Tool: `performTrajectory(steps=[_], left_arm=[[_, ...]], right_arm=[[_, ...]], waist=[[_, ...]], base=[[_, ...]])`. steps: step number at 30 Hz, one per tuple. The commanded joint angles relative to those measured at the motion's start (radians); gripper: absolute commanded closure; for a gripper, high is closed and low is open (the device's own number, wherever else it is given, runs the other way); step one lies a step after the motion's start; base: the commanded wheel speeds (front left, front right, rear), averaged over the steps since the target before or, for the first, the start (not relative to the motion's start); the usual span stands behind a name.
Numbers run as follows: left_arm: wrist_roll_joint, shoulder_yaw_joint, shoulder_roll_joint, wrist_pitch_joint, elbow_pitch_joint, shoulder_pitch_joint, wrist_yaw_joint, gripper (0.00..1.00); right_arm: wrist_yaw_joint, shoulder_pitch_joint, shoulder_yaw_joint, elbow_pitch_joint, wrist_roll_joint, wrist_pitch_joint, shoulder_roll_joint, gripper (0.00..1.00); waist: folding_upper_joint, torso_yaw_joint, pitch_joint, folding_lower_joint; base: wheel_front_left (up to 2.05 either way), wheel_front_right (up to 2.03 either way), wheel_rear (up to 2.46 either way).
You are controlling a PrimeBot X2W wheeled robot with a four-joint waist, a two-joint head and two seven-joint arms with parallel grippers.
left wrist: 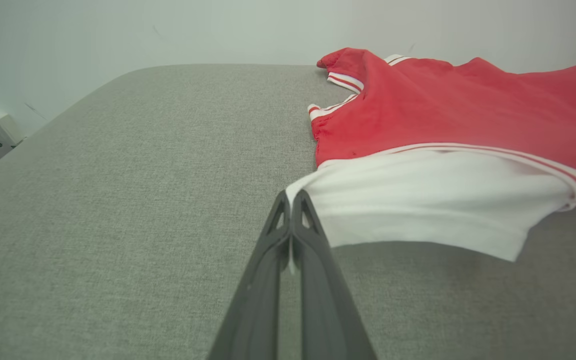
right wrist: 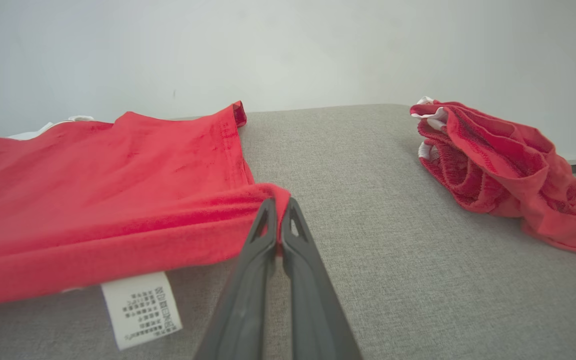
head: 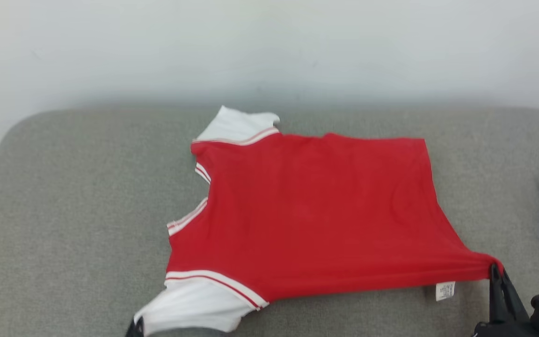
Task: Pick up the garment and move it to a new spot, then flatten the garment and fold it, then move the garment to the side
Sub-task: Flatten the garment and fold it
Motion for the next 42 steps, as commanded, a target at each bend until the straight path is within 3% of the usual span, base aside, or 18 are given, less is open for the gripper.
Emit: performTrajectory(steps=[1, 6, 19, 24, 31, 38, 42], left_arm=[[0.015, -0.006, 0.002, -0.003, 0.007, 0.036, -0.010, 1.00], [0.026, -0.037, 0.001, -0.003, 0.027, 0.093, -0.028, 1.00], [0.029, -0.046, 0.000, -0.003, 0.030, 0.200, -0.021, 1.00], [0.035, -0.057, 0.000, -0.003, 0.041, 0.156, -0.016, 1.00], [0.044, -0.073, 0.000, -0.003, -0.051, 0.052, -0.008, 1.00], [0.068, -0.089, 0.018, -0.003, -0.152, -0.035, -0.025, 1.00], [0.077, -0.097, 0.037, -0.003, -0.133, -0.105, -0.038, 1.00]], right_arm=[[-0.004, 0.026, -0.012, 0.008, -0.013, -0.001, 0.008, 1.00], [-0.004, 0.077, 0.004, 0.038, -0.035, -0.001, 0.021, 1.00], [-0.003, 0.173, 0.009, 0.104, -0.066, -0.001, 0.021, 1.00], [-0.003, 0.168, 0.012, 0.101, -0.066, -0.001, 0.016, 1.00], [-0.003, 0.115, 0.031, 0.069, -0.039, -0.001, 0.009, 1.00], [-0.003, 0.034, 0.037, 0.083, -0.031, -0.001, 0.001, 1.00], [-0.003, -0.030, 0.041, 0.115, -0.037, -0.001, -0.008, 1.00]], waist=[[0.0003, 0.020, -0.083, 0.0004], [0.0003, 0.034, -0.126, 0.0004], [0.0003, 0.047, -0.153, 0.0004], [0.0003, 0.042, -0.144, 0.0004], [0.0003, 0.035, -0.119, 0.0004], [0.0003, 0.032, -0.082, 0.0004], [0.0003, 0.025, -0.057, 0.0004]], base=[[0.00, 0.00, 0.00], [0.00, 0.00, 0.00], [0.00, 0.00, 0.00], [0.00, 0.00, 0.00], [0.00, 0.00, 0.00], [0.00, 0.00, 0.00], [0.00, 0.00, 0.00]])
